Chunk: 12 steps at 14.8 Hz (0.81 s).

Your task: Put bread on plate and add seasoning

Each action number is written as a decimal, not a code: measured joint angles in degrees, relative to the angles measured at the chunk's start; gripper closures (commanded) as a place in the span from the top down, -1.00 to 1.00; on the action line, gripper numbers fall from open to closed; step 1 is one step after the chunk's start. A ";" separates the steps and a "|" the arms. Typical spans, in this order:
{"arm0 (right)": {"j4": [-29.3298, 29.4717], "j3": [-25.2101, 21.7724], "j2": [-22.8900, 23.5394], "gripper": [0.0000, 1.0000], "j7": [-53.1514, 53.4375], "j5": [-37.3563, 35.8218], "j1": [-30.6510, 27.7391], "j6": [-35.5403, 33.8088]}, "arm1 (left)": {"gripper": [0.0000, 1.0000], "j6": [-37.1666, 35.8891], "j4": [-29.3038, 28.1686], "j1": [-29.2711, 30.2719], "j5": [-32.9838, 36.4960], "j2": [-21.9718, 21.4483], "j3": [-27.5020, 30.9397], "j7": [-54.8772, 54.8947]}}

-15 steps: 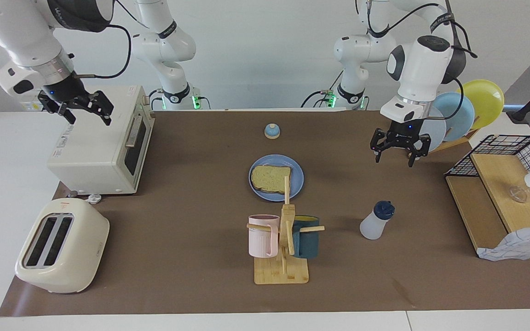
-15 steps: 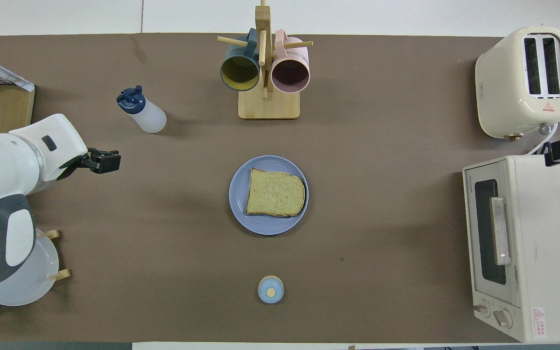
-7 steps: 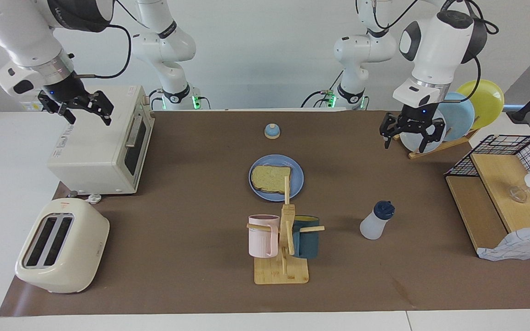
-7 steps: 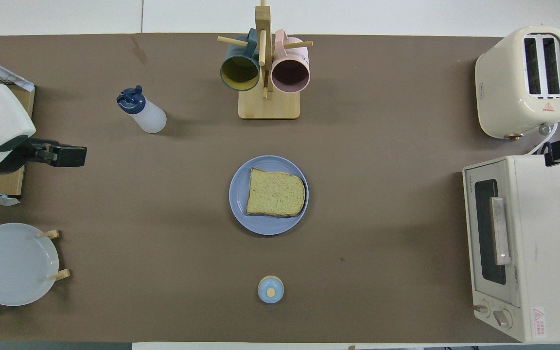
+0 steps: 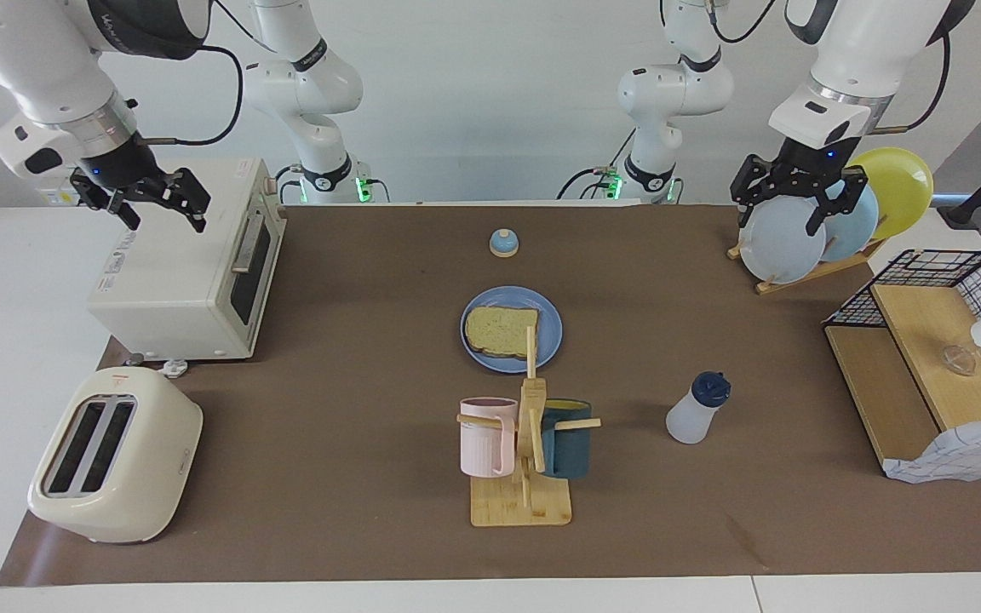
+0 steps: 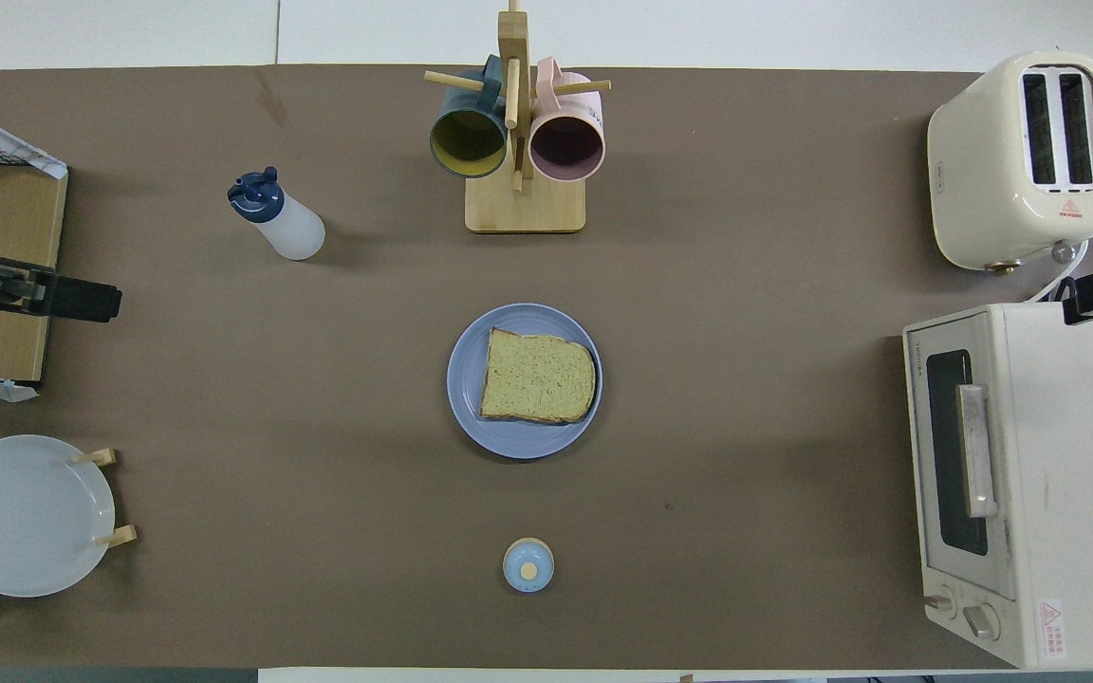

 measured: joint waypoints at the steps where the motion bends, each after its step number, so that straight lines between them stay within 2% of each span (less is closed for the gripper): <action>1: 0.00 0.00 0.00 1.00 0.00 0.00 0.00 0.00 | 1.00 -1.91 0.79 0.00 0.15 0.32 -0.05 -1.34; 6: 0.00 0.00 0.00 1.00 0.00 0.00 0.00 0.00 | 1.00 -11.00 8.43 0.00 0.25 4.27 -0.18 -3.34; 10: 0.00 0.00 0.00 1.00 0.00 0.00 0.00 0.00 | 1.00 -11.01 11.09 0.01 0.07 7.83 0.09 -3.66; 12: 0.00 0.00 0.00 1.00 0.00 0.00 0.00 0.00 | 1.00 -9.05 10.58 0.23 -1.74 7.93 0.73 -3.94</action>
